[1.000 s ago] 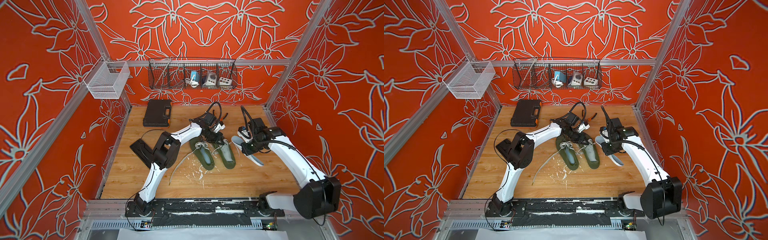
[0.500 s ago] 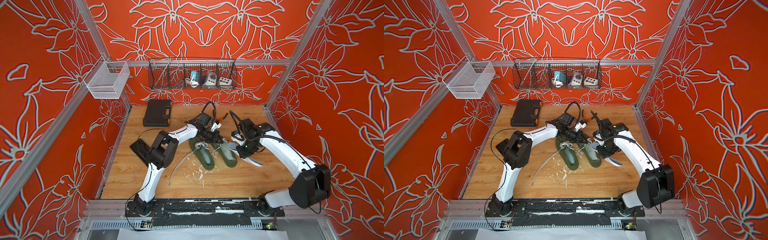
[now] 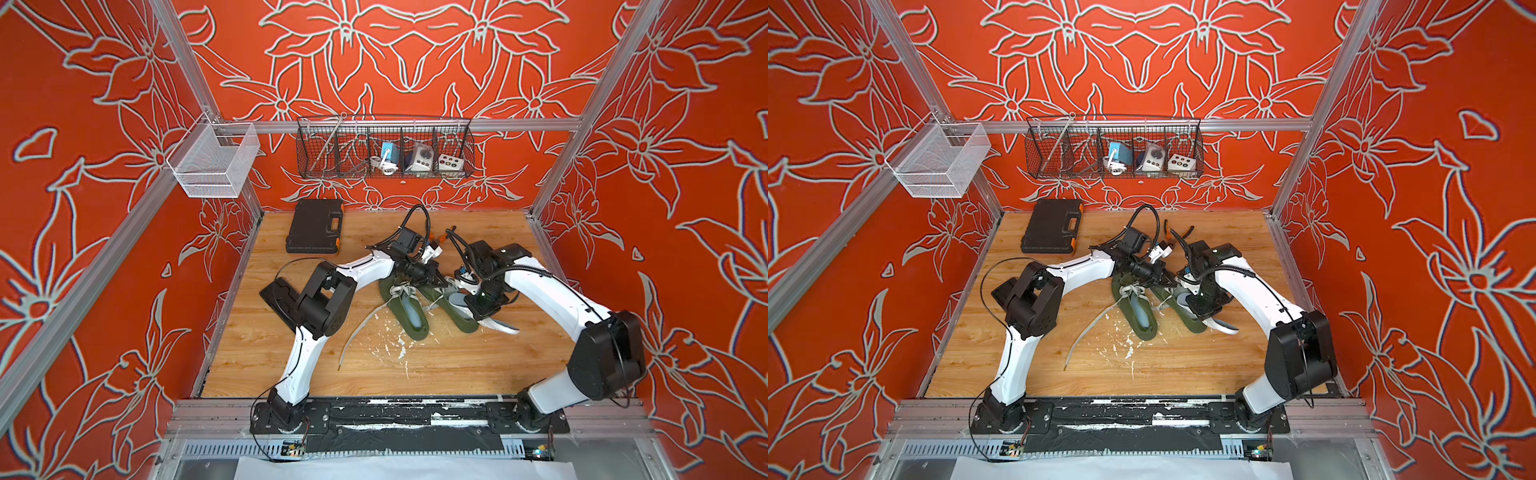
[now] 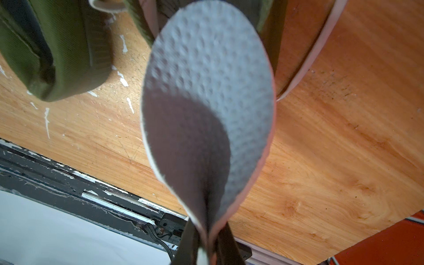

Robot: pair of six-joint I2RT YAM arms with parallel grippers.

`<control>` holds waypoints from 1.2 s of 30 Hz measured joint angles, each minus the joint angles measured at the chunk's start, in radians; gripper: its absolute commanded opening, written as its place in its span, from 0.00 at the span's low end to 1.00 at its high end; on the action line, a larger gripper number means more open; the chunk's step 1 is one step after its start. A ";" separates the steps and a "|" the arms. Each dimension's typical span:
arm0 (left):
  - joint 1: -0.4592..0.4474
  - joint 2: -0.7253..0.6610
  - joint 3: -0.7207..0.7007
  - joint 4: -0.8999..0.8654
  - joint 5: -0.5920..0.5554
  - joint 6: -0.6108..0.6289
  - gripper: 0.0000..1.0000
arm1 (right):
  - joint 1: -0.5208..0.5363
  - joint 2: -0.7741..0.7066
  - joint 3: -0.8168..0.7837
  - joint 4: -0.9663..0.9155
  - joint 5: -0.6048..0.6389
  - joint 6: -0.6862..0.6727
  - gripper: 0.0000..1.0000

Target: Insert the insole into the shoe

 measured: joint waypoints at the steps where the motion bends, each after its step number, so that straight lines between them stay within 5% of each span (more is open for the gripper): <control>1: 0.000 0.000 0.000 0.002 0.001 0.000 0.00 | 0.000 0.010 0.004 -0.002 0.001 0.000 0.10; 15: 0.002 0.000 -0.011 0.029 0.021 -0.016 0.00 | 0.000 0.121 0.093 0.045 0.021 -0.037 0.08; 36: 0.015 0.002 -0.010 0.045 0.054 -0.015 0.00 | 0.000 0.081 0.008 0.217 0.029 -0.269 0.05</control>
